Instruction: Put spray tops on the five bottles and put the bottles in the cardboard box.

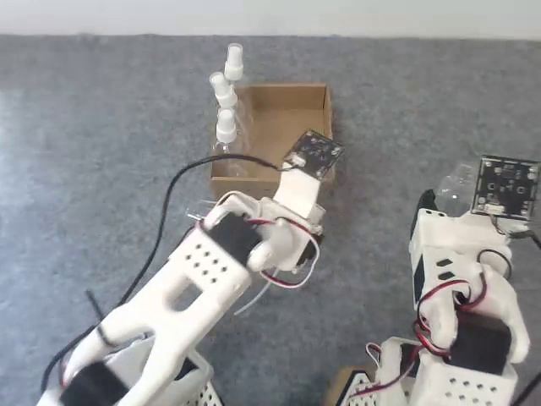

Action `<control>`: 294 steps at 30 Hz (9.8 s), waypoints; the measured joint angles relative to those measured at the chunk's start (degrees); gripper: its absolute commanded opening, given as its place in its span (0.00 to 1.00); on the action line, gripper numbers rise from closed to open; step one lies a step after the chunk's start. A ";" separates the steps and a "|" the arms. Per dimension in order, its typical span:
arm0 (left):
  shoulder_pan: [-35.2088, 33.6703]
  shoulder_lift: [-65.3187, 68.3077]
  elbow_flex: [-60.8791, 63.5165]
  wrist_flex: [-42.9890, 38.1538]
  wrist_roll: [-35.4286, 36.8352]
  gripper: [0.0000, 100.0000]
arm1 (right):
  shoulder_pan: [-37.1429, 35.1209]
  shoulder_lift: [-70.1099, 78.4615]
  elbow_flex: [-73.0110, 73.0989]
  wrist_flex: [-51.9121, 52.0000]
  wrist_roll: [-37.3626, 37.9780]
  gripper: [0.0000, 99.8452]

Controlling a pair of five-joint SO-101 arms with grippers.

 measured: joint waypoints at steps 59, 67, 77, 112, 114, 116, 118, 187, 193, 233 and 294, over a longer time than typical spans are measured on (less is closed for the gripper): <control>-14.77 -45.98 21.36 -11.60 1.23 0.01 | -22.07 -0.09 14.59 -12.75 -0.09 0.12; -14.77 -45.98 21.36 -11.60 1.23 0.01 | -25.58 -0.09 17.05 -15.30 -0.09 0.12; -19.69 -45.98 21.36 -11.60 4.40 0.01 | -27.60 -0.09 17.05 -15.30 1.41 0.12; -27.60 -73.23 26.73 -11.60 8.97 0.01 | -37.36 0.00 33.41 -38.77 1.41 0.12; -29.01 -73.23 26.73 -11.60 10.11 0.01 | -37.36 0.00 33.41 -38.95 1.41 0.12; -30.51 -73.23 26.73 -11.60 10.81 0.01 | -37.36 -0.35 33.41 -38.86 1.41 0.12; -31.30 -73.23 26.73 -11.60 11.16 0.01 | -37.36 -3.34 33.41 -37.54 1.41 0.12; -33.41 -73.32 25.32 -25.41 17.23 0.01 | -54.42 -30.77 54.07 -42.37 12.48 0.12; -32.00 -73.32 24.88 -25.41 17.05 0.01 | -55.56 -30.77 54.07 -44.22 3.69 0.12; -28.31 -73.32 21.98 -23.21 20.48 0.01 | -62.59 -30.77 54.07 -44.22 3.52 0.12; -28.22 -73.32 22.07 -19.69 19.60 0.01 | -62.59 -30.77 54.07 -44.22 3.52 0.12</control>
